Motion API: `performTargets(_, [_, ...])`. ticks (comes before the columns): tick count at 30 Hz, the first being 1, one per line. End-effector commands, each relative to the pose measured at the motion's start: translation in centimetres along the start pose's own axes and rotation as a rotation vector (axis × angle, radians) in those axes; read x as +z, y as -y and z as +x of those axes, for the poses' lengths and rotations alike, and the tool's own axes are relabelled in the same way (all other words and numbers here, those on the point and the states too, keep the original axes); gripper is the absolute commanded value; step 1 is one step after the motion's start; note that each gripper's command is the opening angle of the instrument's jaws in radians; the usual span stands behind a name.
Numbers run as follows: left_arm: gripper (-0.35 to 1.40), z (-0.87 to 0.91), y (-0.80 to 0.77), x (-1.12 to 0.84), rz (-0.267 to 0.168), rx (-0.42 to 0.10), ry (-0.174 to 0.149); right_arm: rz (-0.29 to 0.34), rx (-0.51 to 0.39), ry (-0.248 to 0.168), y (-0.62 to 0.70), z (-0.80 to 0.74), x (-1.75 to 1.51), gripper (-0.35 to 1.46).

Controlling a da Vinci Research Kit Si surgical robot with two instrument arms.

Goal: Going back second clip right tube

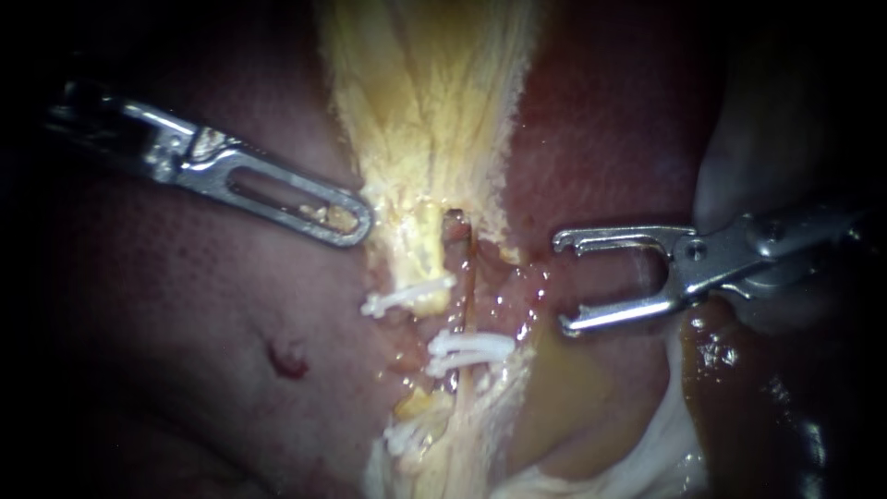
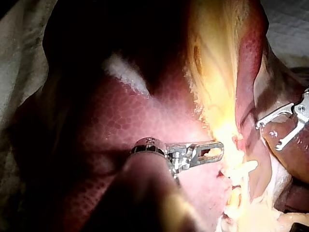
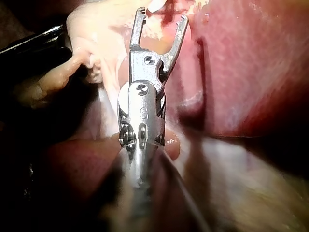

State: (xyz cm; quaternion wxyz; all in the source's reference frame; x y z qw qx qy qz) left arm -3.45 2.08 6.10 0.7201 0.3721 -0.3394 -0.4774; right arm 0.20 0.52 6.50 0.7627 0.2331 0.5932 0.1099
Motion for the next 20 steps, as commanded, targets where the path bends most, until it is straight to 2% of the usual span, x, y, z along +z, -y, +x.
performTargets(1, [-0.35,0.00,0.00,0.04,0.000,0.000,-0.002,0.000,0.000,0.000,0.00,0.01,0.01,0.50])
performTargets(7, [-0.35,0.02,-0.07,0.18,0.002,0.005,-0.006,0.000,0.001,0.000,0.01,0.02,0.01,0.50])
performTargets(20, [-0.35,0.02,-0.09,0.19,0.002,0.006,-0.010,0.000,0.002,-0.001,0.01,0.05,0.01,0.50])
